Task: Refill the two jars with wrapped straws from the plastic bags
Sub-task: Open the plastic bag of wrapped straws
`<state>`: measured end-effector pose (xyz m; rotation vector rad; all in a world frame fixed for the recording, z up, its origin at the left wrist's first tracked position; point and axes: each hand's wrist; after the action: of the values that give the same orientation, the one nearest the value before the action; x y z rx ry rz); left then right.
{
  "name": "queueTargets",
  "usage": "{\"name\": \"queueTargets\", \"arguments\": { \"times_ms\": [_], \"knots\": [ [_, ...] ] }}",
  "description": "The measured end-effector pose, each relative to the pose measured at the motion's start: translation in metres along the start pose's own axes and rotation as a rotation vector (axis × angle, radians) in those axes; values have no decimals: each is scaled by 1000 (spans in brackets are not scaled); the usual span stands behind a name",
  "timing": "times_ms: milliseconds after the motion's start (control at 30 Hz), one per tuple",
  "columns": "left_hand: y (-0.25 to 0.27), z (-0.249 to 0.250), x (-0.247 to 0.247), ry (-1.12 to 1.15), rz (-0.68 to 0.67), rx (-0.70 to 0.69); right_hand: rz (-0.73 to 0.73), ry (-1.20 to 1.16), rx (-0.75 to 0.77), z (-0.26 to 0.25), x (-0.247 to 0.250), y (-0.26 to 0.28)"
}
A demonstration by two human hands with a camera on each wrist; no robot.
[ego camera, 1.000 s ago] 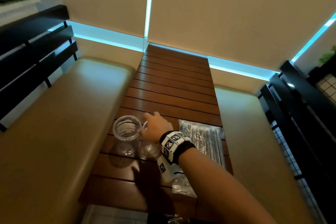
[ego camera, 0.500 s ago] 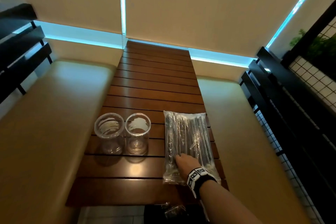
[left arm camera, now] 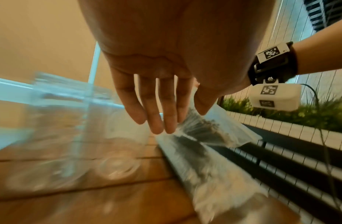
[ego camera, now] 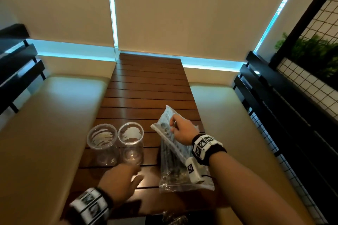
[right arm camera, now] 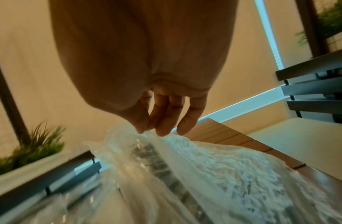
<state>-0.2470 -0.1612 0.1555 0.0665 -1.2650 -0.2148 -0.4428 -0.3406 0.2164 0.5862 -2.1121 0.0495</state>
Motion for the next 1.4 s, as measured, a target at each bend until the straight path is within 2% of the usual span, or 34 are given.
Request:
{"name": "queueTargets", "arguments": {
  "times_ms": [233, 433, 600, 700, 800, 900, 1000, 1200, 1300, 1400],
  "knots": [
    [-104, 66, 45, 580, 259, 151, 159, -298, -47, -2, 34, -11],
    [-139, 91, 68, 774, 366, 120, 207, -436, -130, 9, 37, -8],
    [-161, 96, 72, 763, 311, 160, 254, -556, -153, 10, 36, -12],
    [-169, 96, 75, 736, 312, 180, 222, -677, -190, 12, 36, -15],
    [-175, 92, 77, 760, 281, 163, 240, -618, -218, 20, 30, -22],
    [-179, 87, 84, 844, 236, 124, 160, -550, -234, 22, 27, -23],
    [-184, 87, 90, 983, 188, 83, 90, -674, -251, 21, 26, -23],
    [-181, 98, 89, 1208, 183, 114, 246, -686, -211, 26, 29, -30],
    [-182, 98, 78, 1118, 118, 109, 263, -735, -218, 27, 26, -32],
    [-180, 94, 73, 1074, 153, 149, 268, -724, -205, 31, 21, -30]
  ]
}}
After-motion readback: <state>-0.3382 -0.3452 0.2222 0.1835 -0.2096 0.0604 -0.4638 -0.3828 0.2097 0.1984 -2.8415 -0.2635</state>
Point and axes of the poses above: each hand's wrist, its own y-axis away from the middle knuckle, its own x-axis out of the back of the hand, z = x × y, and after that the axes turned 5 degrees about -x, right-handed
